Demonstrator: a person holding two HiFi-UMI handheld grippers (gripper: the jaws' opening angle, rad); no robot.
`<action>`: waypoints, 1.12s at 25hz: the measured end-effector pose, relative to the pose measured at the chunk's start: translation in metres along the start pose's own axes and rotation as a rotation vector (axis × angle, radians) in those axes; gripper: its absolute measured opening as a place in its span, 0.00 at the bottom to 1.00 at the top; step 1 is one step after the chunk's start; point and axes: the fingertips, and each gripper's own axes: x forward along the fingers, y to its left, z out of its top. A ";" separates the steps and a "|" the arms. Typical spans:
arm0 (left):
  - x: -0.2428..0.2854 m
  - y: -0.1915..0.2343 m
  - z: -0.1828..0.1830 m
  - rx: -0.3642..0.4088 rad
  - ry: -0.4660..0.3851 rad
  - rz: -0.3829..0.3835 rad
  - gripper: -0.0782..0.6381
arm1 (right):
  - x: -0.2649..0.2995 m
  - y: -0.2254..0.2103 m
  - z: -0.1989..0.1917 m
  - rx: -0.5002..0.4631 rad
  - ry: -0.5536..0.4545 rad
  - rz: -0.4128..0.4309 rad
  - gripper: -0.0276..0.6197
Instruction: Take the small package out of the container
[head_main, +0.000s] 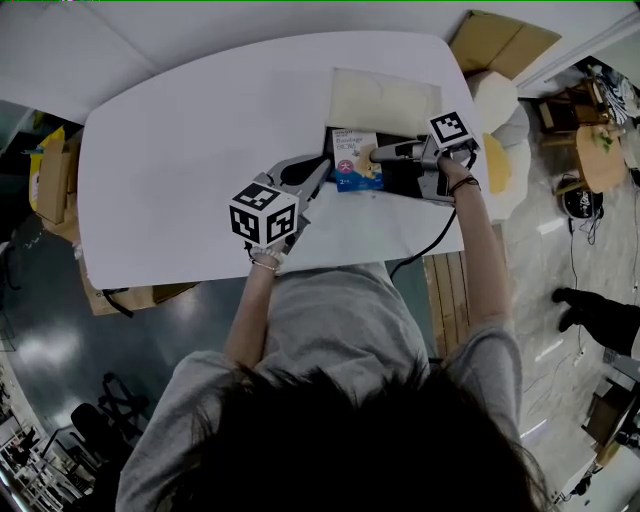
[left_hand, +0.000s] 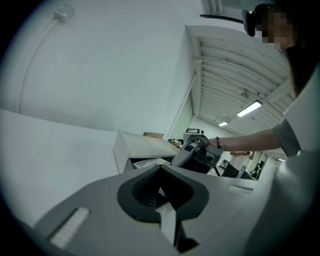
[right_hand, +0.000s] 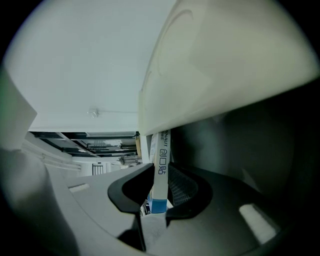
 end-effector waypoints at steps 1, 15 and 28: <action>0.000 0.000 0.000 0.001 -0.001 0.001 0.10 | 0.000 0.000 -0.001 0.000 0.002 -0.001 0.20; -0.009 -0.002 0.012 0.002 -0.039 0.048 0.10 | 0.003 0.005 -0.016 -0.029 0.049 0.007 0.20; -0.017 -0.029 0.020 0.018 -0.068 0.068 0.10 | -0.011 0.020 -0.026 -0.134 -0.033 0.019 0.20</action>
